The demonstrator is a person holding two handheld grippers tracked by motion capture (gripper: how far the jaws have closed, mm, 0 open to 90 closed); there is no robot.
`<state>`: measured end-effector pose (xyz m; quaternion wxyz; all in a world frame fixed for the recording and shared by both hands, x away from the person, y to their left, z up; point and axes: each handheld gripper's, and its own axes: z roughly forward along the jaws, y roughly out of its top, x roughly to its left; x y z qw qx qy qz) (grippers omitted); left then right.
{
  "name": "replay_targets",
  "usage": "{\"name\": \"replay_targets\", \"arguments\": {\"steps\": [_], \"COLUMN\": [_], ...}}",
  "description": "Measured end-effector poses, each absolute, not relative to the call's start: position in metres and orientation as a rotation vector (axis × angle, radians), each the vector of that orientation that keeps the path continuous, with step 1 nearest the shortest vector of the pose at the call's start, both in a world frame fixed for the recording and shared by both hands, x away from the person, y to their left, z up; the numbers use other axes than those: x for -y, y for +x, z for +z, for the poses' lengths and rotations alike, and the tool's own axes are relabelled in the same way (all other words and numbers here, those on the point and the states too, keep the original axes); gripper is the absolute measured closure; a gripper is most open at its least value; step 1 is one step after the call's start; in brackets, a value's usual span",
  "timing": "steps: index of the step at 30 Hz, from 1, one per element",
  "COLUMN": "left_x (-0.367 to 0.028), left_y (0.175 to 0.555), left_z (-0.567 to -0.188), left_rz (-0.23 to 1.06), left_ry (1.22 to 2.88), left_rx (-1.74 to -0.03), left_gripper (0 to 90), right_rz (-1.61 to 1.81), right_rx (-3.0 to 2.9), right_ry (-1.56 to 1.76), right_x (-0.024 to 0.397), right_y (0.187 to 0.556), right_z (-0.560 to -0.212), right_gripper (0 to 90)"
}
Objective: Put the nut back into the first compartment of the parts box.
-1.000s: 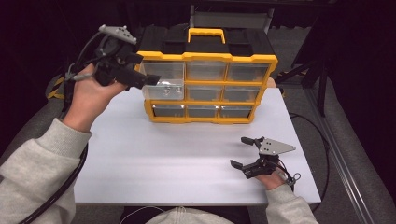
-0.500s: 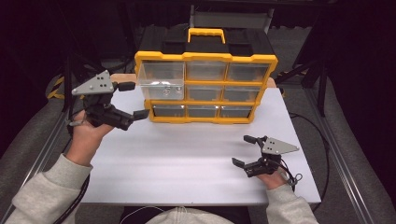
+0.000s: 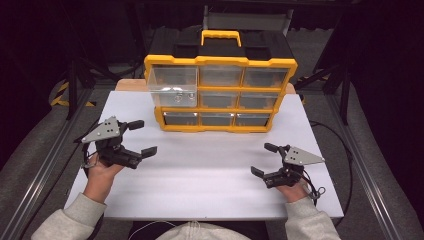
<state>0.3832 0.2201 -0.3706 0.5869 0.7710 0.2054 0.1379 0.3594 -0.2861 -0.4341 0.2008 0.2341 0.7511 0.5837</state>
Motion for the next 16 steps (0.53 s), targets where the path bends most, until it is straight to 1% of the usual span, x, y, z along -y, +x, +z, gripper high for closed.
{"name": "replay_targets", "arguments": {"steps": [5, 9, 16], "left_x": [-0.221, -0.22, -0.223], "left_y": [0.379, 0.376, 0.373], "left_z": [-0.395, -0.41, -0.419], "left_rz": [0.317, 0.283, 0.264], "left_ry": [1.764, 1.765, 1.757], "left_rx": [-0.484, -0.493, -0.497], "left_gripper": [1.7, 0.5, 0.4], "right_rz": [1.636, 1.647, 1.651], "right_rx": [-2.066, -2.045, -2.038], "right_ry": [0.675, 0.685, 0.678], "right_x": [0.288, 0.29, 0.29], "right_y": [0.359, 0.359, 0.358], "right_z": [-0.434, -0.434, -0.433], "right_gripper": [2.7, 2.5, 2.5]}}
